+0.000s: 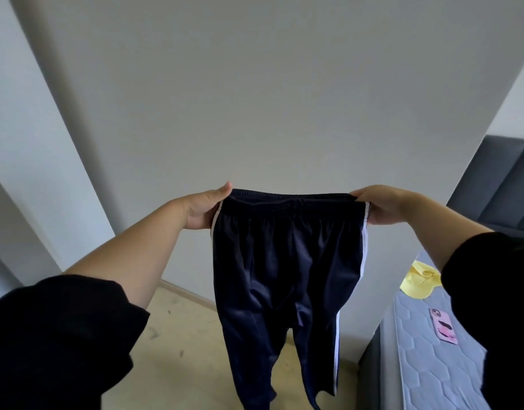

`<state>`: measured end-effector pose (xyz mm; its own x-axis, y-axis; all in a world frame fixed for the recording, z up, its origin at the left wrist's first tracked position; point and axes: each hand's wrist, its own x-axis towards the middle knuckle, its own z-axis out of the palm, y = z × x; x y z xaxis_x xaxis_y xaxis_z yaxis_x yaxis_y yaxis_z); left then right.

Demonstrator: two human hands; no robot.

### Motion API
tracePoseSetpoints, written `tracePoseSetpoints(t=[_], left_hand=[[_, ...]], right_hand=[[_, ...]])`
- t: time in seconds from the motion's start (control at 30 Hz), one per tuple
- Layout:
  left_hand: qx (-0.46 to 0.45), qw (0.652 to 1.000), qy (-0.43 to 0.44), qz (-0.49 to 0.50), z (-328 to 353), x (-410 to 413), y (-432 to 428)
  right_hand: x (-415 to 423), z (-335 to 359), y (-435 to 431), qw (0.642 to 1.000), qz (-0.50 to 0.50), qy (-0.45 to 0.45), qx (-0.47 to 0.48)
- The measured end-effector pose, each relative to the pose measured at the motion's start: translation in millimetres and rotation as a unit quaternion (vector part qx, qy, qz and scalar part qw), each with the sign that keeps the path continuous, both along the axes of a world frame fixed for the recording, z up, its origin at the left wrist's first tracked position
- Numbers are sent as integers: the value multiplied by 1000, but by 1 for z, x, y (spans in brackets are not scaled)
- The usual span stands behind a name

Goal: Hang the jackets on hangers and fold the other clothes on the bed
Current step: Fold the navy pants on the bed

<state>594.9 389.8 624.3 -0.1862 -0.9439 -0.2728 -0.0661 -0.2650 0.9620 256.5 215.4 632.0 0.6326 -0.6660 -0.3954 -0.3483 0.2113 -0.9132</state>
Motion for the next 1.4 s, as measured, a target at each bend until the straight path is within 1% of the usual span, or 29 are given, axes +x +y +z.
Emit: tracePoseSetpoints(t=[0.1, 0.17, 0.27, 0.33, 0.4, 0.43, 0.47, 0.5, 0.57, 0.63, 0.67, 0.7, 0.77, 0.8, 0.83, 0.9, 0.97, 1.0, 1.07, 1.1, 1.17, 1.2, 1.27, 1.33, 1.4], left_hand=[[-18, 998, -1, -61, -1, 8, 0], [-19, 998, -14, -61, -1, 11, -2], [-31, 999, -19, 2, 2, 11, -6], [-39, 998, -10, 54, 4, 13, -8], [-43, 996, -6, 79, 6, 15, -8], [-45, 995, -7, 93, 7, 16, -8], [-47, 993, -16, 109, 7, 15, -8], [-48, 989, -27, 134, 6, 14, -10], [-50, 976, -77, 197, 5, 10, -14], [-54, 954, -147, 257, 3, 4, -17], [-64, 940, -182, 283, 4, 0, -18], [-77, 925, -212, 306, 4, -6, -18], [-105, 902, -242, 342, 7, -21, -17], [-119, 894, -246, 354, 8, -30, -17], [-134, 889, -247, 361, 10, -39, -17], [-153, 895, -230, 351, 15, -60, -16], [-162, 916, -191, 313, 19, -79, -16], [-161, 931, -161, 287, 21, -88, -15], [-152, 956, -101, 231, 24, -99, -12], [-149, 963, -82, 207, 26, -102, -10], [-147, 975, -46, 160, 26, -100, -4], [-141, 981, -23, 131, 26, -97, -1], [-125, 989, -1, 75, 25, -92, 4], [-145, 987, -38, 58, 24, -90, 8], [-202, 971, -91, 92, 24, -92, 11]], right_hand=[[-7, -5, 4, 999, -9, -42, 16], [-9, -6, 9, 999, 20, -48, 16], [-8, -7, 18, 996, 70, -58, -1], [-13, -8, 21, 985, 142, -97, 8], [-18, -9, 24, 971, 208, -115, 10], [-17, -10, 25, 972, 210, -110, 7], [-15, -11, 26, 977, 186, -103, 5], [-11, -13, 27, 985, 142, -100, 0], [-1, -14, 28, 994, 19, -103, -25], [12, -13, 30, 990, -80, -98, -58], [20, -11, 34, 986, -119, -82, -84], [29, -10, 39, 978, -162, -50, -122], [47, -5, 53, 943, -247, 29, -223], [54, -3, 58, 924, -279, 47, -259], [62, -1, 64, 915, -297, 39, -272], [76, 4, 77, 913, -302, 5, -276], [87, 10, 91, 921, -274, -9, -277], [92, 14, 99, 933, -249, -28, -258], [97, 18, 109, 966, -163, -118, -161], [95, 20, 113, 974, -108, -168, -106], [88, 23, 117, 971, -35, -232, -36], [85, 22, 116, 969, -25, -244, -30], [80, 18, 116, 962, -65, -262, -35], [79, 11, 115, 951, -127, -281, -30], [80, 7, 118, 945, -125, -301, -19]])
